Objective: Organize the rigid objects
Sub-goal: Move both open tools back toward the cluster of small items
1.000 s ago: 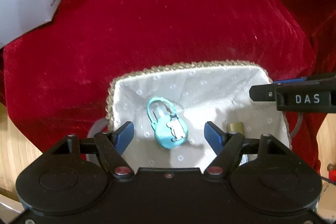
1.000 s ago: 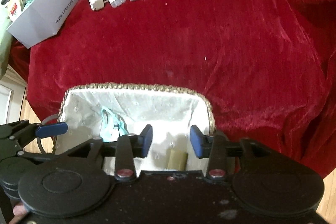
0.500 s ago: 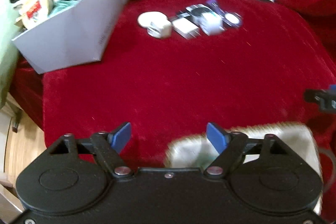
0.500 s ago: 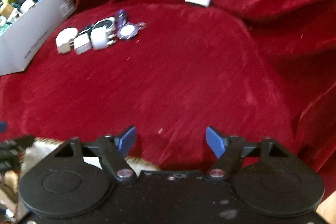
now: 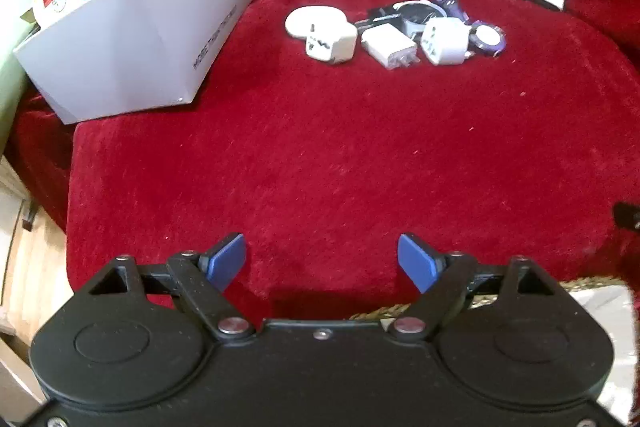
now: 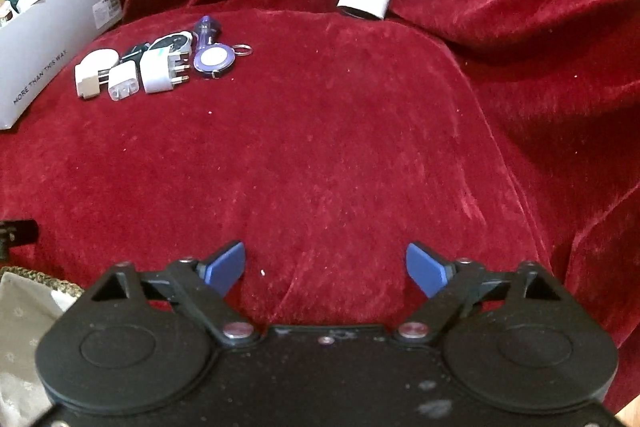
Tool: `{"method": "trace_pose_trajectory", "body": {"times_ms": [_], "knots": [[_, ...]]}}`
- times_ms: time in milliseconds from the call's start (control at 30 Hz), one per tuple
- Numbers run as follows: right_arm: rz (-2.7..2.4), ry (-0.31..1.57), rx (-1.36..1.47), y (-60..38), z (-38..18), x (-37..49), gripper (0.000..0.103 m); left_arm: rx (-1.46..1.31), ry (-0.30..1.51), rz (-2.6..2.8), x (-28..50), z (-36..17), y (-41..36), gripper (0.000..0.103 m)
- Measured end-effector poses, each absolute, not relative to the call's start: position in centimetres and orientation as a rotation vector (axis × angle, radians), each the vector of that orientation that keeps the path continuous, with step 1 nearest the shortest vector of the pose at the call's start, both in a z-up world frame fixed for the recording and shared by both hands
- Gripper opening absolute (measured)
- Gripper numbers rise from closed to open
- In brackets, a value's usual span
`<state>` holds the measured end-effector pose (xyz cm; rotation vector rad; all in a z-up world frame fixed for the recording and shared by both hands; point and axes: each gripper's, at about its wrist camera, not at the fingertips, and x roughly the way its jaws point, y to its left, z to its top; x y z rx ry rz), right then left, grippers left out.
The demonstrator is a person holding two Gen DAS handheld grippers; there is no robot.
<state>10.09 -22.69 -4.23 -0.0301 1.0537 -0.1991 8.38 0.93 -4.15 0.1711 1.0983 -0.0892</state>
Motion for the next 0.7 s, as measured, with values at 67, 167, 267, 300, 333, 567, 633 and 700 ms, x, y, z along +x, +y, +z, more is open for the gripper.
{"method": "trace_pose_trajectory", "body": {"times_ms": [67,167,267,300,333,567,633,700], "knots": [[-0.205,1.040,-0.017,-22.8,-4.1,9.9,0.088,0.163,1.094,-0.079,8.2,-4.4,1.0,0.081],[-0.209,1.018,0.008,-23.0,-3.2,9.8,0.088,0.153,1.079,-0.067,8.0,-4.5,1.1,0.081],[-0.220,1.003,0.041,-23.3,-2.2,10.1,0.088,0.160,1.066,-0.055,7.9,-4.7,0.9,0.081],[-0.223,1.001,0.048,-23.5,-1.9,10.2,0.088,0.166,1.065,-0.053,7.8,-4.7,0.9,0.081],[-0.224,0.999,0.058,-23.6,-1.7,10.3,0.088,0.169,1.062,-0.052,7.7,-4.8,0.8,0.081],[-0.264,1.113,0.082,-24.3,-3.0,11.2,0.094,0.152,1.101,-0.048,8.3,-4.9,1.4,0.085],[-0.272,1.108,0.060,-24.1,-2.6,11.3,0.094,0.128,1.143,-0.054,8.7,-4.7,1.7,0.085],[-0.260,1.084,0.047,-23.9,-1.5,11.5,0.094,0.133,1.172,-0.060,8.8,-4.3,1.9,0.084]]}}
